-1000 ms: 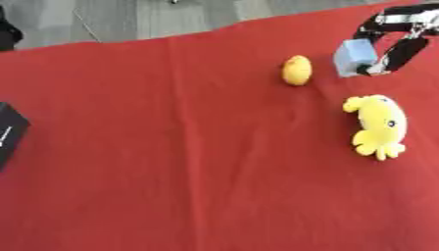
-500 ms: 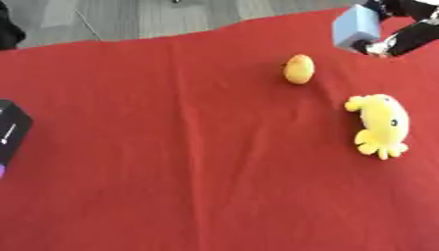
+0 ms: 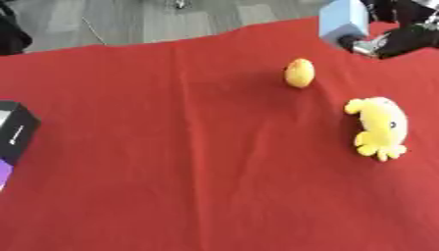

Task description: Pick up the objects with one hand, pass them to the other hand, and then place them into the box on the other side of the table.

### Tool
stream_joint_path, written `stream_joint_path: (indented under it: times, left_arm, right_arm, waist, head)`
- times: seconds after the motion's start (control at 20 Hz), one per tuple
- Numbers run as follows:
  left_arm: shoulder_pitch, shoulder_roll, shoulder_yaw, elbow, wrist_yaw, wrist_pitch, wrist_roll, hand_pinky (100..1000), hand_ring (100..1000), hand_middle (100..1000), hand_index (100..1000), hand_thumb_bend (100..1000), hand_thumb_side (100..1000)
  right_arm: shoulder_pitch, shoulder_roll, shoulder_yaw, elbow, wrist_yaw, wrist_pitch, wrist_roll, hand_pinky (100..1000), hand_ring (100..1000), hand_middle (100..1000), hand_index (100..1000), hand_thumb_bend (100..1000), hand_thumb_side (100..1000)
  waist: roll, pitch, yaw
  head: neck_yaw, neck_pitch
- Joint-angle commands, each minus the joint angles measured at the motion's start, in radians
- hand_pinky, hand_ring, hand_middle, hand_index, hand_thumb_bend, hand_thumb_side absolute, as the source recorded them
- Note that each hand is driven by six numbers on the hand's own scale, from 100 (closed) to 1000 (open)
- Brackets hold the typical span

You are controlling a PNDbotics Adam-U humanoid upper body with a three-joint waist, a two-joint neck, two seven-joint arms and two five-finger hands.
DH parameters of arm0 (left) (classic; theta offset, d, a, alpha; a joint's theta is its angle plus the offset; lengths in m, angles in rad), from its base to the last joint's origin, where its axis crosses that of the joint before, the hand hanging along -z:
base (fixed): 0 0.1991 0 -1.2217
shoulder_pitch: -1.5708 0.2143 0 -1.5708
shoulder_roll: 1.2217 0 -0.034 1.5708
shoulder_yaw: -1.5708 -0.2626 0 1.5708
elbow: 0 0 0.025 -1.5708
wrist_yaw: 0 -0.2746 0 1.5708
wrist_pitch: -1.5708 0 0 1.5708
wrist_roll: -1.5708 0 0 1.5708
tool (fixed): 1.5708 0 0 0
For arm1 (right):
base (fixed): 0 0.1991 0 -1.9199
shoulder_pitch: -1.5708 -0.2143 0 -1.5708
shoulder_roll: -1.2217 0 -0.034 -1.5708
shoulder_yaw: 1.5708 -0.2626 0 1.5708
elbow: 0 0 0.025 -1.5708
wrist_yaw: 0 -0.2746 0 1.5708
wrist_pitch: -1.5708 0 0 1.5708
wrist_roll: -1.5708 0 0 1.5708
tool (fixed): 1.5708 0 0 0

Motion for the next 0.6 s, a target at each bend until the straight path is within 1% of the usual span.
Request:
stream_joint_path:
  times: [0.05,0.1,0.2,0.4,0.6]
  left_arm:
    - [-0.018,0.059,-0.007,-0.028,-0.028,0.006,-0.02,818,744,760,803,723,608]
    - [-0.02,0.064,-0.011,-0.032,-0.035,0.007,-0.026,817,743,760,803,726,604]
    - [-0.026,0.085,-0.024,-0.054,-0.061,0.014,-0.049,817,743,760,803,730,599]
    - [-0.033,0.123,-0.046,-0.104,-0.099,0.036,-0.096,818,743,755,801,737,590]
    - [-0.04,0.166,-0.067,-0.15,-0.115,0.063,-0.138,816,735,733,790,741,579]
  right_arm:
    - [-0.009,0.027,0.007,-0.066,-0.039,0.028,-0.038,795,594,471,569,100,100]
    - [-0.009,0.04,0.01,-0.075,-0.042,0.032,-0.045,794,593,473,571,100,100]
    - [-0.011,0.088,0.021,-0.086,-0.031,0.032,-0.062,794,592,473,571,100,100]
    - [-0.013,0.168,0.043,-0.081,-0.025,0.036,-0.078,793,590,473,571,100,100]
    - [-0.025,0.231,0.081,-0.082,-0.008,0.029,-0.077,794,589,473,572,100,100]
  waist:
    - [0.001,-0.043,-0.001]
    - [0.001,-0.045,-0.001]
    - [0.001,-0.051,-0.001]
    - [0.0,-0.059,-0.001]
    - [-0.003,-0.064,0.0]
  head:
    - [0.005,0.007]
    - [0.004,0.008]
    - [0.002,0.012]
    - [0.002,0.025]
    - [0.012,0.041]
